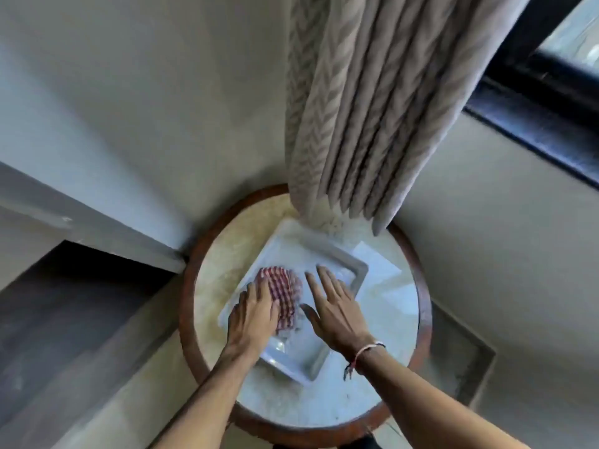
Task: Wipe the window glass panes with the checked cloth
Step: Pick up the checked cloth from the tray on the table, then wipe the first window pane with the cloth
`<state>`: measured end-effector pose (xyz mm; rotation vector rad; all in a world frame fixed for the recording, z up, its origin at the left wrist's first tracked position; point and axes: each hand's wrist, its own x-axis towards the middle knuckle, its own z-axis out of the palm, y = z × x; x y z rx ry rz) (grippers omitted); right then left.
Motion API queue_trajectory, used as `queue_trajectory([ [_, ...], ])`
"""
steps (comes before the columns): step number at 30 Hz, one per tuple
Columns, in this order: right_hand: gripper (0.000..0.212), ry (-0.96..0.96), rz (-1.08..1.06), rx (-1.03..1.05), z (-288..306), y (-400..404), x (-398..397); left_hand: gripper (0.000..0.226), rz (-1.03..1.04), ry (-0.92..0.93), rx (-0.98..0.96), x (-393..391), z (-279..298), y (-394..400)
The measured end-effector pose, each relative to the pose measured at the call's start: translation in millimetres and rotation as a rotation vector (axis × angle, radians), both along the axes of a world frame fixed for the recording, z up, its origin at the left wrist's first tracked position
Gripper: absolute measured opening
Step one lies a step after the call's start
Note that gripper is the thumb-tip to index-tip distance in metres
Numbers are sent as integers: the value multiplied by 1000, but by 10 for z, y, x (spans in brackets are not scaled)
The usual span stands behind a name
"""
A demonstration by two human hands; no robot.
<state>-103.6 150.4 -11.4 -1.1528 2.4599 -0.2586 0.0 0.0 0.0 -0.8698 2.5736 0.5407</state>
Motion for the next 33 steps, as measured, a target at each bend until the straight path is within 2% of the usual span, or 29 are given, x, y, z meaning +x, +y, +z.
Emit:
queue_trajectory([
  [2,68,-164,0,120,-195,-197,40,64,194,5,114,-13,-218,-7],
  [3,66,-185,-7,144,-285,-263,56,64,263,24,137,-17,-309,13],
  [6,64,-320,-119,88,-440,-367,137,57,471,106,223,-56,-521,48],
  [8,60,-419,-272,-17,-518,-401,162,49,656,158,342,-98,-631,26],
  [10,62,-584,-533,-120,-571,-462,137,39,848,199,551,-134,-715,7],
  [13,59,-824,-827,-191,-562,-471,105,22,947,292,807,-98,-697,60],
  [16,41,-886,-946,-309,-335,-328,-10,24,873,374,954,-114,-443,113],
  [23,17,-909,-1059,-630,737,209,-392,37,563,389,1084,-684,617,309],
  [25,9,-726,-1094,-646,1080,361,-578,37,434,442,1066,-953,983,466],
  [29,21,-400,-1225,-689,2050,631,-1055,33,137,568,971,-1654,1871,882],
  [31,28,-269,-1297,-792,2540,795,-1279,32,15,649,922,-1970,2403,1140],
  [33,25,-120,-1292,-921,3012,918,-1494,27,-66,732,908,-2231,2920,1350],
])
